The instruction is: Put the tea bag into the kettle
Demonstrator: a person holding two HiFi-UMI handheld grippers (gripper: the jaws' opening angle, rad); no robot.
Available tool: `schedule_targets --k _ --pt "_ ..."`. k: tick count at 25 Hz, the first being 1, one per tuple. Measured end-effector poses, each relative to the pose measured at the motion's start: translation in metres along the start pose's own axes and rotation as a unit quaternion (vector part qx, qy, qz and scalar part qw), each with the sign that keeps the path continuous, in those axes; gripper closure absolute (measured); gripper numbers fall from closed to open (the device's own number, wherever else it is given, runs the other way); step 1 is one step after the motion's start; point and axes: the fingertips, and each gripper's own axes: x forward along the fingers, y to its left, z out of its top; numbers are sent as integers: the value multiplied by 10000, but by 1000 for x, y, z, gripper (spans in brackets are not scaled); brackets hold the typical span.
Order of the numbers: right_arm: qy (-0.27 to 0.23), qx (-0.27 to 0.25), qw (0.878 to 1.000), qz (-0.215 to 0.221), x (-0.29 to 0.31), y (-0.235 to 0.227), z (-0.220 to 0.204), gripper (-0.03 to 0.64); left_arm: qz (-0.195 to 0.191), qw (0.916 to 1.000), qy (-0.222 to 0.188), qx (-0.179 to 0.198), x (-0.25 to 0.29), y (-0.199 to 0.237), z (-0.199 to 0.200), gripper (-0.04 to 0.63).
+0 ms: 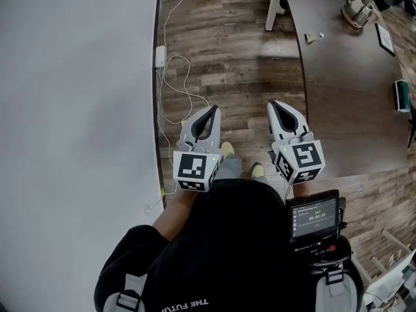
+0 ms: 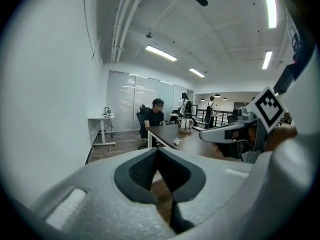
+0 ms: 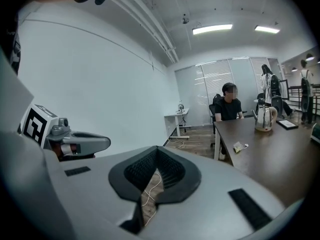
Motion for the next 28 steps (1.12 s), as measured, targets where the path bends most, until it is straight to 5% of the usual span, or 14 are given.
schedule_targets --k 28 --pt "-58 -92 9998 -193 43 9 55 612 -112 9999 -56 -36 10 49 43 592"
